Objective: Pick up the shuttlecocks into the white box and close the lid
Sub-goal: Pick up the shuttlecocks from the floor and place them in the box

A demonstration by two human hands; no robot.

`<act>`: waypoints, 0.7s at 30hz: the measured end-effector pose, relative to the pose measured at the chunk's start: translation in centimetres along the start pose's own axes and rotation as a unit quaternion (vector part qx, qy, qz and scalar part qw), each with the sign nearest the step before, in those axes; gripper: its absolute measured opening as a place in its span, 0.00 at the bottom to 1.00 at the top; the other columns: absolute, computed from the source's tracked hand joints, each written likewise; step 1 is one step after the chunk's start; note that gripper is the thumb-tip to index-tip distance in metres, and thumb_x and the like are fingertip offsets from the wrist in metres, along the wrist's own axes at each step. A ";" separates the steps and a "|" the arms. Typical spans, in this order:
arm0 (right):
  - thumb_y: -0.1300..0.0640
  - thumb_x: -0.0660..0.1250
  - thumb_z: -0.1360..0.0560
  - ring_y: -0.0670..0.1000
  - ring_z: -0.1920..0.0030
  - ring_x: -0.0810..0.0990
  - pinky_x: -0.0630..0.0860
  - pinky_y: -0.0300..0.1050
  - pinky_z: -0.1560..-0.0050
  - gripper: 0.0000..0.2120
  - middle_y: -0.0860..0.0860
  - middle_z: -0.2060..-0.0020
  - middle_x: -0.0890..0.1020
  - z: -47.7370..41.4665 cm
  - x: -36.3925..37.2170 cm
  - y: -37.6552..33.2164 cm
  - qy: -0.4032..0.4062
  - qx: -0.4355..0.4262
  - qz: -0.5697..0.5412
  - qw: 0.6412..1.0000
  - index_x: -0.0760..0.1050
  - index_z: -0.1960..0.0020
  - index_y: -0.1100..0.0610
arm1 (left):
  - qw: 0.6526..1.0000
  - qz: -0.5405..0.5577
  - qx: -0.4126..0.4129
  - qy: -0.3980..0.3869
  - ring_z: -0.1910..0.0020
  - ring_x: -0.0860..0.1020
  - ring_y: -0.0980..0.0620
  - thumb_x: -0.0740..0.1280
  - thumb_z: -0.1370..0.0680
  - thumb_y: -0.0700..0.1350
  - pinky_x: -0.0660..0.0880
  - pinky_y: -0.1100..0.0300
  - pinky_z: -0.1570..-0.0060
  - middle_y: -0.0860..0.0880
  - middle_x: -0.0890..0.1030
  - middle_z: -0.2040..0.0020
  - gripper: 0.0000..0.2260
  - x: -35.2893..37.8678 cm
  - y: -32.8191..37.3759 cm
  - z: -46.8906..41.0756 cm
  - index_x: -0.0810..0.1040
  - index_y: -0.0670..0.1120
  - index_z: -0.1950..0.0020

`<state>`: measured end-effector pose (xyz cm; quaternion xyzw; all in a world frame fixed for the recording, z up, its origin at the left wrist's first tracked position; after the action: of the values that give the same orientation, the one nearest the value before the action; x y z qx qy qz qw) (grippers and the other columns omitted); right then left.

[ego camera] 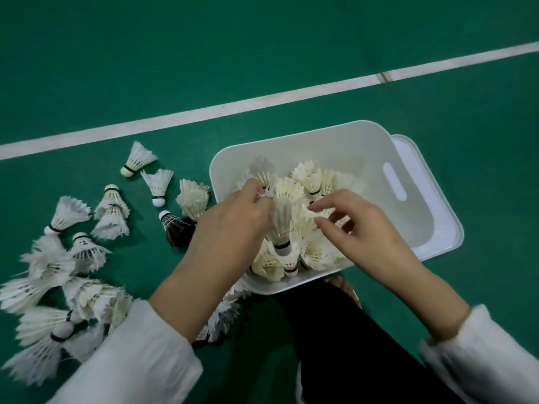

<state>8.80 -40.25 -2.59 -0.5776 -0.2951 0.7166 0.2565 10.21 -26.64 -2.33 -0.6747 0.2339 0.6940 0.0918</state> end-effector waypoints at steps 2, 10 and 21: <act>0.60 0.67 0.26 0.44 0.56 0.78 0.73 0.32 0.54 0.09 0.43 0.49 0.76 0.1 0.4 -2.5 -0.015 -0.071 -0.010 0.997 0.77 0.47 0.50 | 1.000 0.023 -0.011 0.011 0.68 0.75 0.46 0.73 0.30 0.44 0.60 0.60 0.76 0.45 0.75 0.55 0.07 -0.1 -0.3 0.0 0.77 0.42 0.58; 0.54 0.64 0.28 0.49 0.60 0.76 0.77 0.53 0.61 0.13 0.42 0.47 0.67 -0.1 3.0 -3.2 -0.017 -0.117 0.042 0.992 0.67 0.44 0.48 | 0.995 0.095 -0.002 0.035 0.71 0.74 0.46 0.72 0.29 0.43 0.63 0.60 0.78 0.46 0.76 0.53 0.06 -0.9 0.6 0.5 0.77 0.43 0.58; 0.52 0.71 0.29 0.46 0.60 0.77 0.75 0.46 0.57 0.06 0.44 0.63 0.77 -0.9 2.4 -0.9 -0.010 0.003 0.035 0.999 0.74 0.59 0.52 | 0.973 0.218 -0.073 0.031 0.57 0.77 0.51 0.62 0.22 0.47 0.75 0.53 0.58 0.51 0.74 0.47 0.07 -2.3 -2.1 0.1 0.73 0.48 0.45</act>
<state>9.19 -37.83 -3.67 -0.5800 -0.2753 0.7314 0.2300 11.24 -24.28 -0.48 -0.6338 0.3265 0.6910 -0.1188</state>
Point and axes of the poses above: each hand's wrist, its own z-axis away from the middle knuckle, its own x-axis out of the palm, y = z × x, the point moved 10 cm from there along -z, towards the middle knuckle
